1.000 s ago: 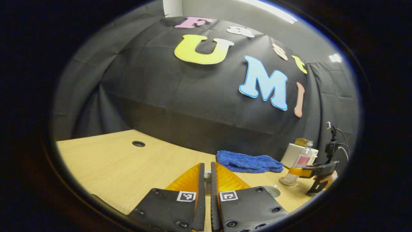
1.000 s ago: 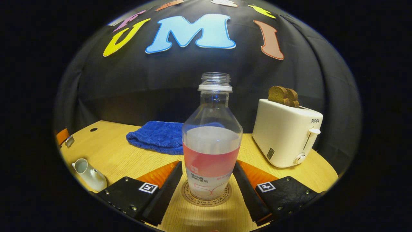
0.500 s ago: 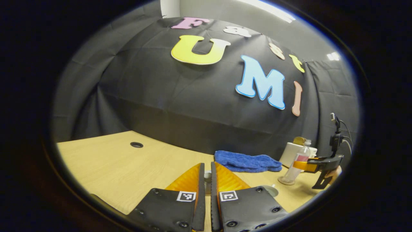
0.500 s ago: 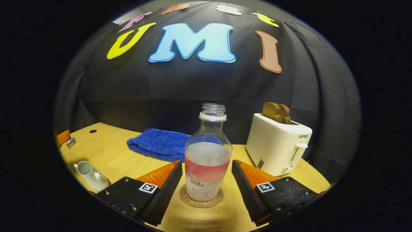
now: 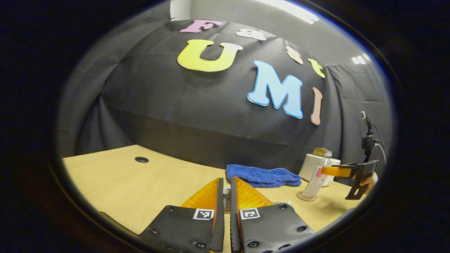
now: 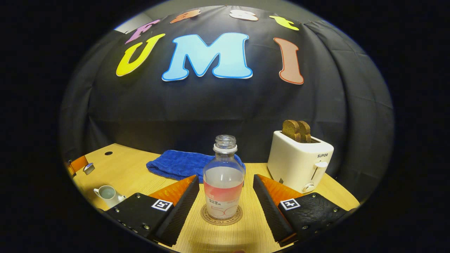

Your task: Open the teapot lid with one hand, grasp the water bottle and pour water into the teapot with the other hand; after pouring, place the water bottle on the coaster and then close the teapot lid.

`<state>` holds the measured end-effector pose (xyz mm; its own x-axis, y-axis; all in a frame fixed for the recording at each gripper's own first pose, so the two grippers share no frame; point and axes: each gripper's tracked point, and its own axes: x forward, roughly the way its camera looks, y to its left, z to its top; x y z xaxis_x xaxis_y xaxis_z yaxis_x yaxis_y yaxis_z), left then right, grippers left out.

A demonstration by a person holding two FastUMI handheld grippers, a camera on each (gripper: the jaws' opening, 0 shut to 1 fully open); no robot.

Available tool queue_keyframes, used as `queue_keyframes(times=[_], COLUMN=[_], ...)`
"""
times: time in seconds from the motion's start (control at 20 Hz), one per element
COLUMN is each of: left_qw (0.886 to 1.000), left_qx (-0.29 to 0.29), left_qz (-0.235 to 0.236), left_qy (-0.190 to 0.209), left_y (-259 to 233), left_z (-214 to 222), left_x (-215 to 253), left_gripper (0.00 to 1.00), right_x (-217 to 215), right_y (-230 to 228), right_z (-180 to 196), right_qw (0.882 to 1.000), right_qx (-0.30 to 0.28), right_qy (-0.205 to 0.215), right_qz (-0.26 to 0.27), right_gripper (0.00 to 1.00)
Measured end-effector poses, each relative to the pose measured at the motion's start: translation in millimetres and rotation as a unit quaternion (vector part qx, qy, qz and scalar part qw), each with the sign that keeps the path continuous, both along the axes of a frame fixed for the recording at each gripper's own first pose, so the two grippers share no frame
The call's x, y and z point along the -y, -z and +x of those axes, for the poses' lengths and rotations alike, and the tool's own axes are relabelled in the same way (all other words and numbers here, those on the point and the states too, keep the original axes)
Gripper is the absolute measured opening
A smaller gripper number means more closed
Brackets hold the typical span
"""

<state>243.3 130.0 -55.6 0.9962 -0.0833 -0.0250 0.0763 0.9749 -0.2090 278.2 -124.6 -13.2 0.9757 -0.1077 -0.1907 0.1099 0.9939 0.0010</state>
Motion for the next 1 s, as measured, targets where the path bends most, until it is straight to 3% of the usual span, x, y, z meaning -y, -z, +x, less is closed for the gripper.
queue_keyframes(times=[0.05,0.25,0.4,0.6,0.7,1.0], left_qw=[1.000,0.999,0.998,0.997,0.997,0.996], left_qx=[0.000,-0.002,-0.010,-0.013,-0.013,-0.019], left_qz=[-0.003,-0.020,-0.023,0.013,0.026,0.055], left_qy=[0.005,0.032,0.055,0.069,0.070,0.073], left_y=[0,-3,-5,-8,-11,-7], left_z=[0,-5,-9,-13,-16,-10], left_x=[4,25,47,66,72,95], left_gripper=[0.17,0.13,0.17,0.16,0.13,0.16], right_x=[-1,-7,-11,-22,-32,-45], right_y=[-4,-16,-5,16,25,45], right_z=[-5,-33,-61,-96,-109,-133], right_qw=[1.000,0.999,1.000,1.000,1.000,1.000], right_qx=[0.004,0.025,0.021,0.014,0.013,-0.016], right_qy=[-0.001,0.001,0.008,0.003,-0.006,-0.012], right_qz=[0.003,0.020,0.017,-0.027,-0.017,0.013], right_gripper=[0.96,0.95,0.95,0.95,0.95,0.95])
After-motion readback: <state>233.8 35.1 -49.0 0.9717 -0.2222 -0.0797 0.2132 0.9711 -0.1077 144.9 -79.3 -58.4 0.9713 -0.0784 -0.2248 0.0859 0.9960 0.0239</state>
